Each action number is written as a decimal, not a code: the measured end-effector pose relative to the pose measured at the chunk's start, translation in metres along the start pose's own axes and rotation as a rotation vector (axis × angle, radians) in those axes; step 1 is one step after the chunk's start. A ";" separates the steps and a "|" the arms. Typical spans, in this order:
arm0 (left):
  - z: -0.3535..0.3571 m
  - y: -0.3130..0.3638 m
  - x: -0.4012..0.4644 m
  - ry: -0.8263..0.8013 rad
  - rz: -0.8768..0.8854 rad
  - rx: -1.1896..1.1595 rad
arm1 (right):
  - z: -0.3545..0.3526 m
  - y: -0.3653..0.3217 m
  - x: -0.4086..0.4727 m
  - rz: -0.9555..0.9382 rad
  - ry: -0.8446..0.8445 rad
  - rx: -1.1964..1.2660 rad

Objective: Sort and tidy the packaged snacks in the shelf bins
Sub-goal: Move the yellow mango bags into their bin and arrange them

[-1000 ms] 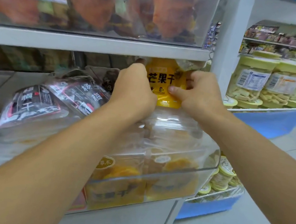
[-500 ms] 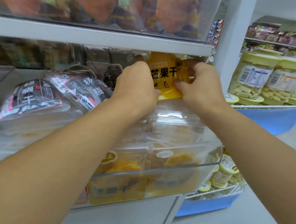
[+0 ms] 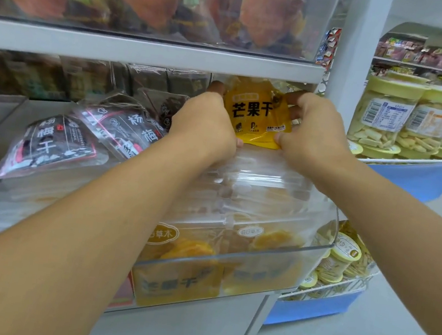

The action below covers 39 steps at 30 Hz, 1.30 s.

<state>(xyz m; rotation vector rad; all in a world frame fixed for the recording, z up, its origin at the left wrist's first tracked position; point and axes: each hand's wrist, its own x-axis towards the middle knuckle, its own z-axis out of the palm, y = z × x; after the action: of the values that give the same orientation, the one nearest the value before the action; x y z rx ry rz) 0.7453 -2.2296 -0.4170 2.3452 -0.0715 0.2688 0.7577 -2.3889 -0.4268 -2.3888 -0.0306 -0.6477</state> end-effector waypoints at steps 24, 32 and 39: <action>-0.001 -0.002 -0.019 0.006 0.120 0.166 | -0.026 -0.004 -0.032 -0.074 -0.047 -0.258; 0.000 -0.003 -0.017 -0.002 0.103 0.111 | -0.016 -0.003 -0.027 -0.040 -0.041 -0.291; 0.002 -0.011 -0.006 0.072 0.001 0.040 | -0.021 -0.002 -0.017 0.068 0.012 -0.228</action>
<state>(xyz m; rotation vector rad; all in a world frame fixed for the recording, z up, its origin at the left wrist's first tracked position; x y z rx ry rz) 0.7414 -2.2237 -0.4272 2.3724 -0.0327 0.3582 0.7331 -2.3976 -0.4197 -2.5917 0.1356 -0.6641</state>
